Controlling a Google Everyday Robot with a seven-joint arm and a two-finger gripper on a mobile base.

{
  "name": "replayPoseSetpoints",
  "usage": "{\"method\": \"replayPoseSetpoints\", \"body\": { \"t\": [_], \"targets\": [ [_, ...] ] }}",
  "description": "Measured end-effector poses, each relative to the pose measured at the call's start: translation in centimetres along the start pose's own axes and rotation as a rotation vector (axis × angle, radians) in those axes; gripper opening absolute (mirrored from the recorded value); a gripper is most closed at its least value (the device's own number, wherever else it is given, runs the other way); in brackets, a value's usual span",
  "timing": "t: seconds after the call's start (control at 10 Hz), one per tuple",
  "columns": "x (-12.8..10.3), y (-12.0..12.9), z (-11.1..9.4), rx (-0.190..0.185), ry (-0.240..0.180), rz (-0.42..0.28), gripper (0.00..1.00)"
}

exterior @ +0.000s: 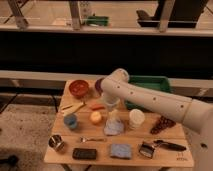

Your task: Stack bowls into tray

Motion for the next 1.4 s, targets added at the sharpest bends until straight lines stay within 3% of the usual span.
{"method": "replayPoseSetpoints", "body": {
  "t": [0.4, 0.6, 0.9, 1.4],
  "targets": [
    [-5.0, -5.9, 0.6, 0.064, -0.034, -0.105, 0.80],
    [-4.9, -8.4, 0.9, 0.087, -0.040, -0.139, 0.80],
    [-4.2, -10.1, 0.8, 0.117, -0.035, -0.171, 0.80],
    [-2.3, -12.1, 3.2, 0.158, -0.045, -0.142, 0.80]
  ]
}}
